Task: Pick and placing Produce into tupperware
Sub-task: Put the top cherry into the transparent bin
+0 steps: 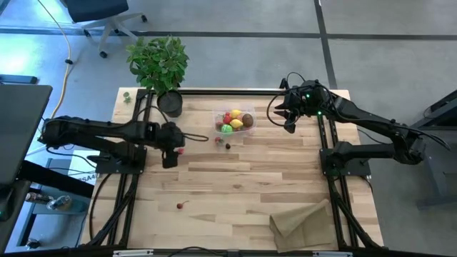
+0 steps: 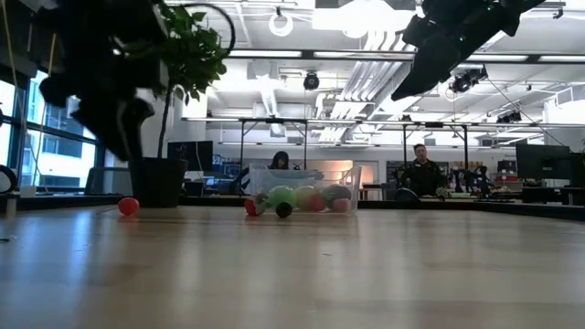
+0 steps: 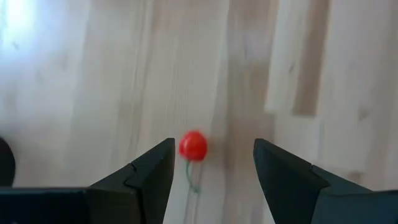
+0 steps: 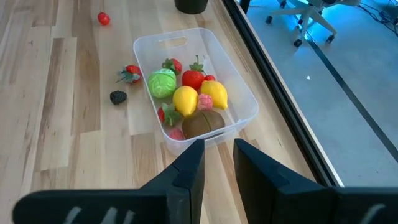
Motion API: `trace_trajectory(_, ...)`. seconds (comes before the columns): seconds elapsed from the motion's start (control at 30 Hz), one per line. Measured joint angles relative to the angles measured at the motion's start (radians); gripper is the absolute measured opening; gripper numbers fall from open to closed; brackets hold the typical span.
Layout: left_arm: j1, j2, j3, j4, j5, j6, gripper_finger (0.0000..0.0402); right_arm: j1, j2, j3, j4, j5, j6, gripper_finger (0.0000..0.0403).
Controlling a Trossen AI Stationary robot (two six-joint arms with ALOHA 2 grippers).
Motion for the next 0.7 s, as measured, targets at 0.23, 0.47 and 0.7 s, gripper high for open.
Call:
trace_trajectory(0.23, 0.0, 0.043, -0.085, 0.055, -0.018, 0.006, 0.0209, 0.0, 0.0, 0.0, 0.0, 0.0, 0.0, 0.0076)
trace_trajectory(0.47, 0.0, 0.055, -0.126, 0.116, -0.021, 0.023, 0.0209, 0.0, 0.0, 0.0, 0.0, -0.001, 0.0, 0.0076)
trace_trajectory(0.7, 0.095, 0.059, -0.131, 0.152, -0.002, 0.076, 0.0209, 0.0, 0.0, 0.0, 0.0, -0.001, 0.0, 0.0076)
